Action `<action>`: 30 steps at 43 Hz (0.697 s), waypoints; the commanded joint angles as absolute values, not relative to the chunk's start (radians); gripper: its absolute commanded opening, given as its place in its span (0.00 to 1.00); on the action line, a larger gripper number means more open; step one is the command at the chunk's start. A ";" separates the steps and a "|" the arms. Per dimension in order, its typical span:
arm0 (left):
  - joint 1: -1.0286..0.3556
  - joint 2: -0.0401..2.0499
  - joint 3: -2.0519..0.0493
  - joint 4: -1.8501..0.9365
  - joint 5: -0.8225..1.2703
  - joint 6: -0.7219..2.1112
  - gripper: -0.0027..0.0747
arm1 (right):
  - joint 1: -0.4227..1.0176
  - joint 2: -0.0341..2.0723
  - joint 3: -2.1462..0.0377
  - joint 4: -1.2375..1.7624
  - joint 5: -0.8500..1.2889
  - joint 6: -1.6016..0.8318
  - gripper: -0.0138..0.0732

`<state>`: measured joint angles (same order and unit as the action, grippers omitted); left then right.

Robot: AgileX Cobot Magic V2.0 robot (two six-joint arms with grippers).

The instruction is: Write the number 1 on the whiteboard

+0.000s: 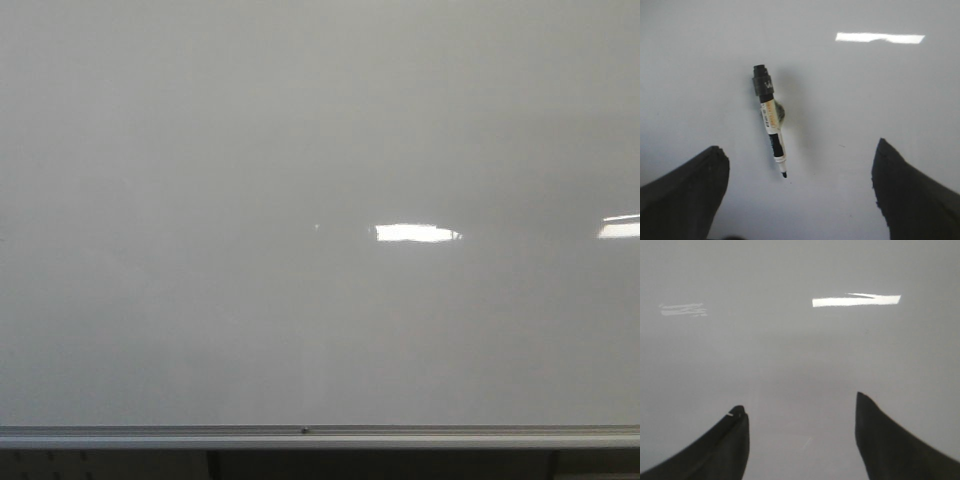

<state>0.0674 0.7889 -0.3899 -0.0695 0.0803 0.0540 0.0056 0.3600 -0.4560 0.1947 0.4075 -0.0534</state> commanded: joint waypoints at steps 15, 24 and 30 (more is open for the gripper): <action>0.127 1.301 -0.555 -0.103 -0.241 0.048 0.75 | 0.000 0.374 -0.493 0.206 0.326 -0.051 0.72; 0.127 1.445 -0.555 -0.103 -0.372 0.048 0.75 | 0.000 0.374 -0.493 0.206 0.327 -0.051 0.72; 0.127 1.513 -0.555 -0.103 -0.438 0.048 0.75 | 0.000 0.374 -0.493 0.206 0.327 -0.051 0.72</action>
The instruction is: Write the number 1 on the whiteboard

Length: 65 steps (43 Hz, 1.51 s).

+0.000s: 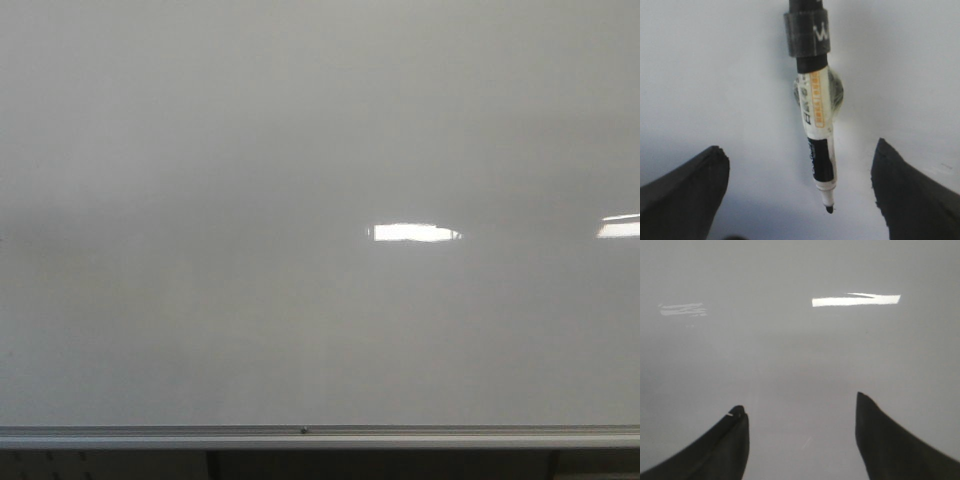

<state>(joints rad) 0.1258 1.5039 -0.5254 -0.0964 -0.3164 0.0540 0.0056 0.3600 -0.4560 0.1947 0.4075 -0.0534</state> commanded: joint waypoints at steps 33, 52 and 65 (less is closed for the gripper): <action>0.121 1.652 -0.668 -0.103 -0.425 0.048 0.64 | 0.000 0.374 -0.493 0.206 0.327 -0.051 0.72; 0.121 1.646 -0.668 -0.102 -0.348 0.048 0.01 | 0.000 0.374 -0.493 0.206 0.327 -0.051 0.72; 0.051 1.498 -0.785 -0.087 0.238 0.070 0.01 | 0.000 0.377 -0.493 0.208 0.331 -0.051 0.72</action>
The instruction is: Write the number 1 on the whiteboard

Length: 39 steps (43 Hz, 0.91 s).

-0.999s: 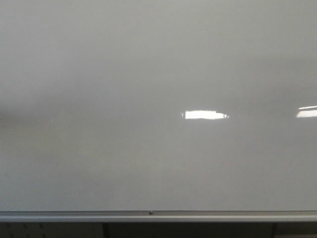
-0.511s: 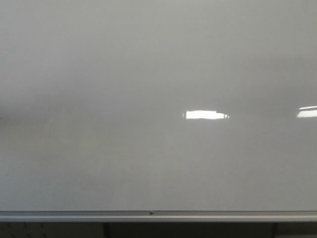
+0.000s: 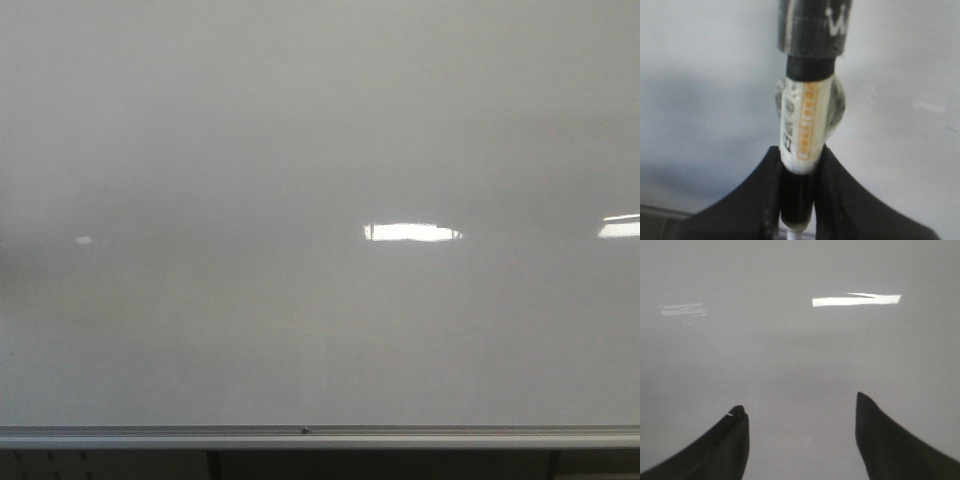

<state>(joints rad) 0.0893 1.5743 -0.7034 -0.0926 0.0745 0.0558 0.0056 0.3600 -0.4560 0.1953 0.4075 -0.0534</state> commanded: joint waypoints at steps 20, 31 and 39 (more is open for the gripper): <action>-0.345 1.488 -0.992 -0.259 0.921 0.483 0.01 | 0.003 0.528 -0.541 0.301 0.505 -0.067 0.72; -0.522 1.488 -1.037 -0.545 1.078 0.839 0.01 | 0.003 0.704 -0.684 0.566 0.751 -0.312 0.72; -0.561 1.488 -1.088 -0.705 1.191 0.966 0.01 | 0.003 0.841 -0.771 0.884 1.020 -0.587 0.72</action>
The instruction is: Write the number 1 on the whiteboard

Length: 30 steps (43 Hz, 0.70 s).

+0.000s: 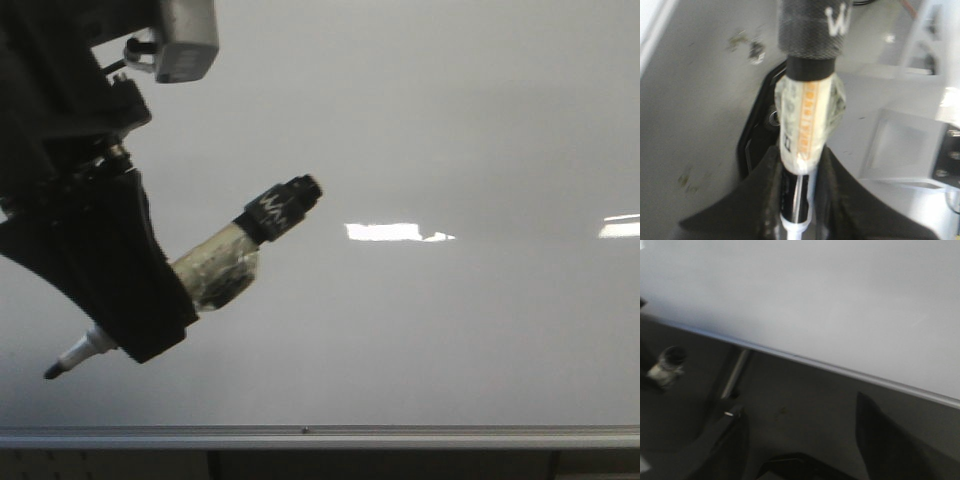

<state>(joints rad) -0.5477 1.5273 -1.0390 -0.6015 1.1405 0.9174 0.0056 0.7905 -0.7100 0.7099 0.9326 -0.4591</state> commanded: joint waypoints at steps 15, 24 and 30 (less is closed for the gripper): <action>-0.566 1.488 -1.164 -0.760 1.253 0.998 0.01 | 0.004 1.087 -0.834 1.232 1.224 -0.772 0.72; -0.566 1.488 -1.168 -0.786 1.257 1.020 0.01 | 0.059 1.174 -0.834 1.327 1.223 -0.834 0.72; -0.566 1.488 -1.168 -0.786 1.259 1.020 0.01 | 0.123 1.227 -0.834 1.367 1.176 -0.863 0.72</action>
